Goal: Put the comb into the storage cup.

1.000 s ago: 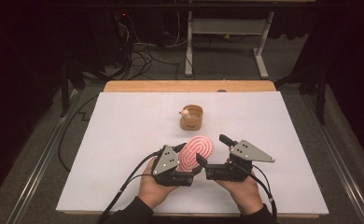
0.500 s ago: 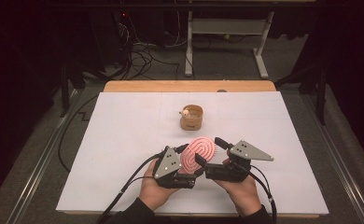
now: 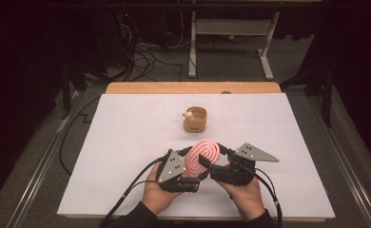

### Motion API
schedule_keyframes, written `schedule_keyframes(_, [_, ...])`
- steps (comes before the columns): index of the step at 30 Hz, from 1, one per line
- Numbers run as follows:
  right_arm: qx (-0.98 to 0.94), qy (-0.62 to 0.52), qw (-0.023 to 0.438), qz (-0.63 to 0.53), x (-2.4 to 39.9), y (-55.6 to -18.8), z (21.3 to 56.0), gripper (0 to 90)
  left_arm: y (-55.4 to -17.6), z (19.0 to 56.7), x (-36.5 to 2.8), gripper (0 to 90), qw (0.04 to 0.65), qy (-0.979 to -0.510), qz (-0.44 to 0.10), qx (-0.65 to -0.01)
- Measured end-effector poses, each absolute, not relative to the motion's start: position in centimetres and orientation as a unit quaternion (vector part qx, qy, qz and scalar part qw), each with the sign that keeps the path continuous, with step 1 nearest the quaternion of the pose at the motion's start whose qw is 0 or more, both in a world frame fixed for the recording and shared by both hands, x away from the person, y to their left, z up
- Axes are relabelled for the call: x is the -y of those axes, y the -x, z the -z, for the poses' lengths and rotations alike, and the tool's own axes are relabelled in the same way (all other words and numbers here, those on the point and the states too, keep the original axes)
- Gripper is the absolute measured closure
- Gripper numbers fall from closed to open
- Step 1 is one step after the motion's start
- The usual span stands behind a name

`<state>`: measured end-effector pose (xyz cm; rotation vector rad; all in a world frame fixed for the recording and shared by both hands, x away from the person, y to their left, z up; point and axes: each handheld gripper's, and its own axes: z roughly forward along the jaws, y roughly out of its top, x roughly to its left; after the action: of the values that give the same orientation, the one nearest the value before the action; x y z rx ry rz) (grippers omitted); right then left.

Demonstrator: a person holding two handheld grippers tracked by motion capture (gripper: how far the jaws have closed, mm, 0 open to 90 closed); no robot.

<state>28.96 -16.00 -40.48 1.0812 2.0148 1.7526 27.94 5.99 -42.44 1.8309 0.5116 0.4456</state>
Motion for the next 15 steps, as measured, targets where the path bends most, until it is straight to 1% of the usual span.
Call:
schedule_keyframes(6, [-0.691,-0.378,0.127,-0.603,16.0,-28.98,40.49,29.0,-27.94,42.35,-6.0,18.2,0.563,-0.775,-0.185,-0.22])
schedule_keyframes(9, [-0.688,-0.375,0.121,-0.609,16.1,-28.95,40.43,34.6,-27.87,42.38,-5.9,18.2,0.562,-0.776,-0.186,-0.218])
schedule_keyframes(15, [-0.685,-0.382,0.118,-0.609,16.19,-29.02,40.52,38.8,-27.78,42.54,-5.65,18.2,0.559,-0.777,-0.193,-0.217])
